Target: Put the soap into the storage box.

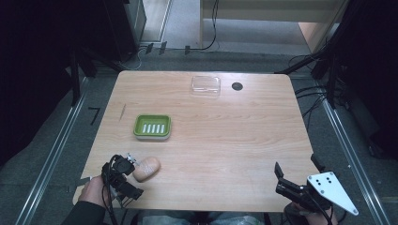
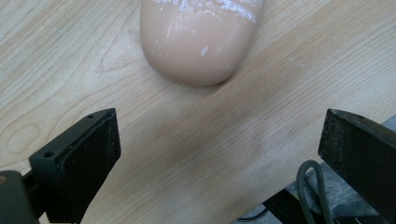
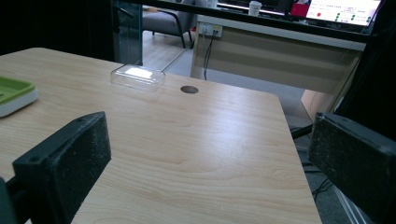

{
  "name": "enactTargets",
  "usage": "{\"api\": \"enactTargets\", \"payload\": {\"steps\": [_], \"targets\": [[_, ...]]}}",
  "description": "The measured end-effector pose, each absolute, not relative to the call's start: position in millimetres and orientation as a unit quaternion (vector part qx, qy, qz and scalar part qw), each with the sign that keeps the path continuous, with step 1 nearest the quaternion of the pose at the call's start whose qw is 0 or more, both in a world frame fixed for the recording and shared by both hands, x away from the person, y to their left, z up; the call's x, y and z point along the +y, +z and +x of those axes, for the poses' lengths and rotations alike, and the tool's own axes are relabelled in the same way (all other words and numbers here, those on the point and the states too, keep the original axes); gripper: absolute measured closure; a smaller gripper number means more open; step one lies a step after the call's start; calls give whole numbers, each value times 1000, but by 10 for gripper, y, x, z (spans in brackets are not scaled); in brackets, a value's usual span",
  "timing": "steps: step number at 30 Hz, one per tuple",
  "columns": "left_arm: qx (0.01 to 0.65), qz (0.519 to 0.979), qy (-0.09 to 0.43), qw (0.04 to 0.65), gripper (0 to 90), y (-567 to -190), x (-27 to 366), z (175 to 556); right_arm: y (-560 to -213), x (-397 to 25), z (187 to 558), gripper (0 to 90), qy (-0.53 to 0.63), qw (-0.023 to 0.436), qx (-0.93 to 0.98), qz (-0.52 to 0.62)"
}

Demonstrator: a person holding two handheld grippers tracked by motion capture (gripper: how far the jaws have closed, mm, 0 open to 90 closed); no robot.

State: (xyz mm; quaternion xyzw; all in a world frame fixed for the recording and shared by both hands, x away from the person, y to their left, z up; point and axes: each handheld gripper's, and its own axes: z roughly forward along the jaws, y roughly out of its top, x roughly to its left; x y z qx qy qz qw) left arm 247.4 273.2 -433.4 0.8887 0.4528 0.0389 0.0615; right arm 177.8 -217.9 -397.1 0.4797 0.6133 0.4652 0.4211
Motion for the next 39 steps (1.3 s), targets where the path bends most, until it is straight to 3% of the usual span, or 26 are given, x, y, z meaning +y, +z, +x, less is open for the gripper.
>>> {"api": "enactTargets", "payload": {"steps": [39], "targets": [[414, 902, 58, 110, 0, -4252, 2572, 2668, -3968, -2167, 1774, 0, 463, 422, 615, 478]]}}
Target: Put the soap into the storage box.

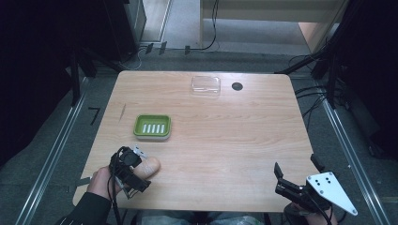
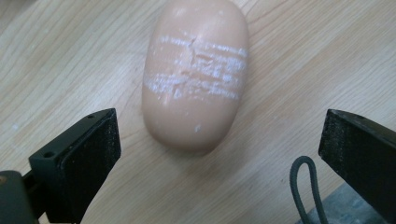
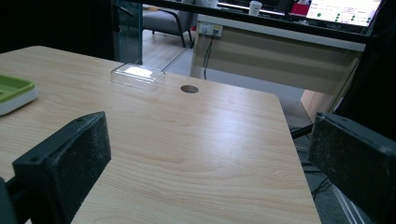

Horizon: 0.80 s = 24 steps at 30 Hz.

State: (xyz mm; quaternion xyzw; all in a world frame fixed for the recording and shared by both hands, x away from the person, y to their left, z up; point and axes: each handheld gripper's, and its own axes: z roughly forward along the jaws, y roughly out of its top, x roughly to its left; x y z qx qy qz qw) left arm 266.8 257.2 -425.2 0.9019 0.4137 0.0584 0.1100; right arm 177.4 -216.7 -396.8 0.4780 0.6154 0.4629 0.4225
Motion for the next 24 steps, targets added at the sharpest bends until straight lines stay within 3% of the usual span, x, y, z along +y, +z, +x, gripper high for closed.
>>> {"api": "enactTargets", "payload": {"steps": [24], "targets": [[399, 910, 48, 102, 0, -4396, 2520, 2928, -3968, -2157, 1777, 0, 462, 422, 617, 477]]}}
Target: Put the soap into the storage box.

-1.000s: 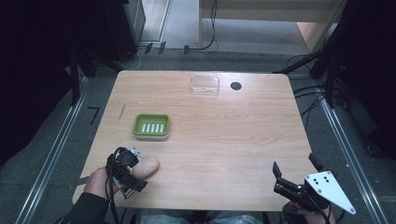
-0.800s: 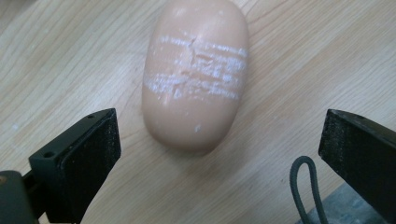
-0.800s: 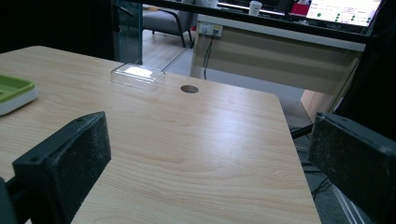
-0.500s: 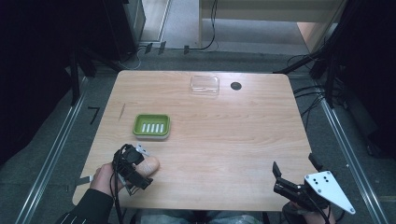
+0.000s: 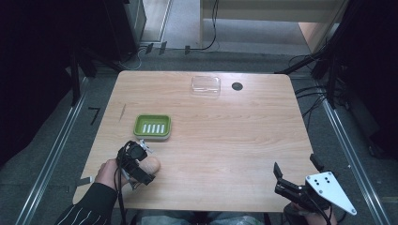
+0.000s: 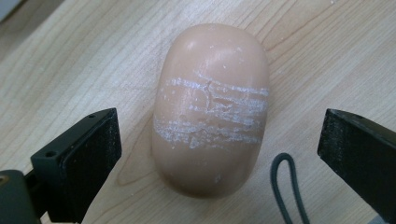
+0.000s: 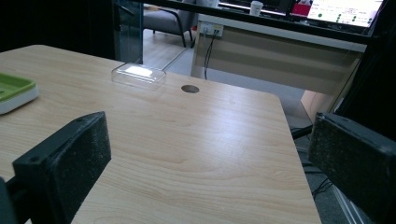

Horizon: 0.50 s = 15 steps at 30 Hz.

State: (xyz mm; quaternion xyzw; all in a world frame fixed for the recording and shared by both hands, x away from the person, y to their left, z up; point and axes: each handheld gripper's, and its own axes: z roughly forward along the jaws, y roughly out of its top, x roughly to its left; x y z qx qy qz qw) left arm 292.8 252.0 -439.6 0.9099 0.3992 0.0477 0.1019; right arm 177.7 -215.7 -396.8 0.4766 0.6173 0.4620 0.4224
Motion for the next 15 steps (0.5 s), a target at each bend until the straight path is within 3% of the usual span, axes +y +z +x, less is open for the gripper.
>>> {"api": "enactTargets", "payload": {"steps": [15], "targets": [[406, 911, 33, 71, 185, -4495, 2515, 2978, -3969, -2162, 1780, 0, 462, 421, 617, 478]]}}
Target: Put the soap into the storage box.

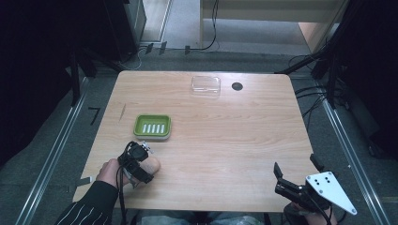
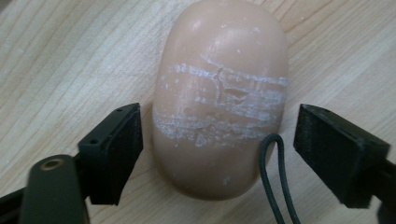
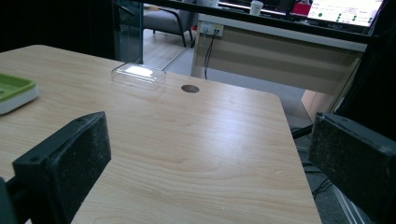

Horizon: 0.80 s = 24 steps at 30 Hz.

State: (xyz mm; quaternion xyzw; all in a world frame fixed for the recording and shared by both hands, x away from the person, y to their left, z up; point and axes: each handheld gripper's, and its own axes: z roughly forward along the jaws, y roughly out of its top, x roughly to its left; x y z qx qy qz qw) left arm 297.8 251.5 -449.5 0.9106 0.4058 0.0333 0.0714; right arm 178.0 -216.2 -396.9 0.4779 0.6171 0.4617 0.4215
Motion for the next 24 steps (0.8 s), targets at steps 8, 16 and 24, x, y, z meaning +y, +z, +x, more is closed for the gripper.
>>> {"api": "enactTargets", "payload": {"steps": [8, 16, 24], "targets": [[403, 912, 32, 70, 298, -4519, 2528, 2979, -3968, -2162, 1778, 0, 462, 422, 616, 478], [398, 914, 33, 67, 309, -4514, 2526, 2977, -3969, -2163, 1781, 0, 463, 422, 617, 477], [389, 918, 38, 66, 319, -4518, 2517, 2968, -3968, -2161, 1780, 0, 462, 422, 617, 477]]}}
